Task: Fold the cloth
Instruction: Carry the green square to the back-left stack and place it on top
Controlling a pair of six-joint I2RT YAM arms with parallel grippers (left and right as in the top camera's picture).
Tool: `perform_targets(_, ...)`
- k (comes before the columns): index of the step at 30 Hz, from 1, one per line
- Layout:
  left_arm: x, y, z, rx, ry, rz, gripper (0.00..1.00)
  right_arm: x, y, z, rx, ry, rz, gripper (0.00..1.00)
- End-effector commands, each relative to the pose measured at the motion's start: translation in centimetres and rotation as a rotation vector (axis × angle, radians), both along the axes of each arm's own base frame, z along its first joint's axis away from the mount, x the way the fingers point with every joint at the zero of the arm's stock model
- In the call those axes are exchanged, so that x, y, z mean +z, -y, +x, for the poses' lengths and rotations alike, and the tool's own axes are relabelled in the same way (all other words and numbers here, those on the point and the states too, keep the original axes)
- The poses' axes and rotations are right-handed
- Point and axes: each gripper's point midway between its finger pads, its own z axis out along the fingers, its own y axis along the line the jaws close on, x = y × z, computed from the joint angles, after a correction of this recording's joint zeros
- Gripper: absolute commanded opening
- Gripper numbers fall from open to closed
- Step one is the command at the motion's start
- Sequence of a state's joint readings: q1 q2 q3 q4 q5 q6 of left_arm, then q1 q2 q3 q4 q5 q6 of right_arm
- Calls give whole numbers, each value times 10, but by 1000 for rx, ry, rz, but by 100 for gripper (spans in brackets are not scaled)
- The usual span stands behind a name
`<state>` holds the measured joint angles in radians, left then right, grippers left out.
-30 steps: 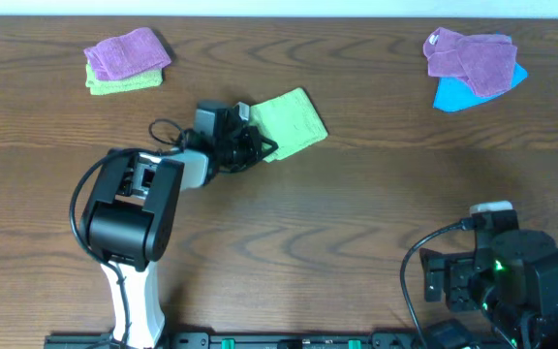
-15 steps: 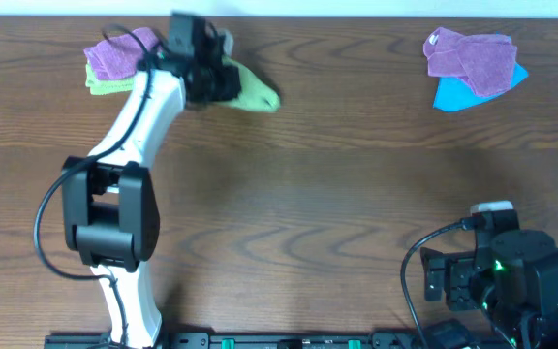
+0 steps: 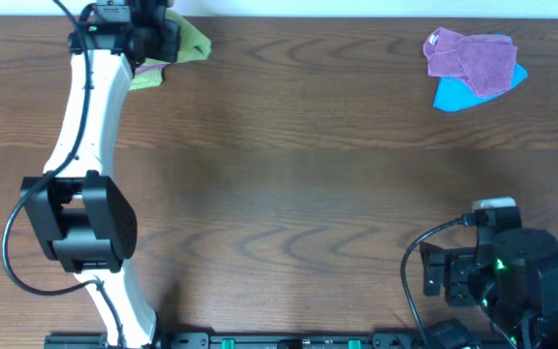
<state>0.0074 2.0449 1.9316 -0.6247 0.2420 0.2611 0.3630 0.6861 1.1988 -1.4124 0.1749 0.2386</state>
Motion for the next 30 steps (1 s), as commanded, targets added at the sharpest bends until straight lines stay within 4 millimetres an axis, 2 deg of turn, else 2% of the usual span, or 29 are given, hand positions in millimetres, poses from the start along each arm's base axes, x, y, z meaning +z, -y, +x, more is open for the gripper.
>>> perform_targets(1,24,-27,12,-26,101,144,5,-1,0,1,-36,-3,25,99)
perform_targets(6,45,-56,32,-10,224,249,6,-1,-2,0,-63,-12,66,99)
perform_targets(10,51,-76,44,27,284,260,6,-2,-3,-1,-89,-19,95,99)
perform_targets(13,34,-91,51,44,268,257,6,-3,-3,-2,-111,-28,109,99)
perform_targets(15,13,-98,54,42,232,243,5,-3,-3,-2,-127,-31,121,99)
perform_targets(18,-9,-101,57,34,201,226,6,-4,-3,-1,-142,-40,129,99)
perform_targets(24,-32,-106,57,35,154,218,6,-9,-5,3,-155,-72,128,99)
perform_targets(30,-40,-107,50,38,108,217,6,-11,-7,8,-157,-89,119,99)
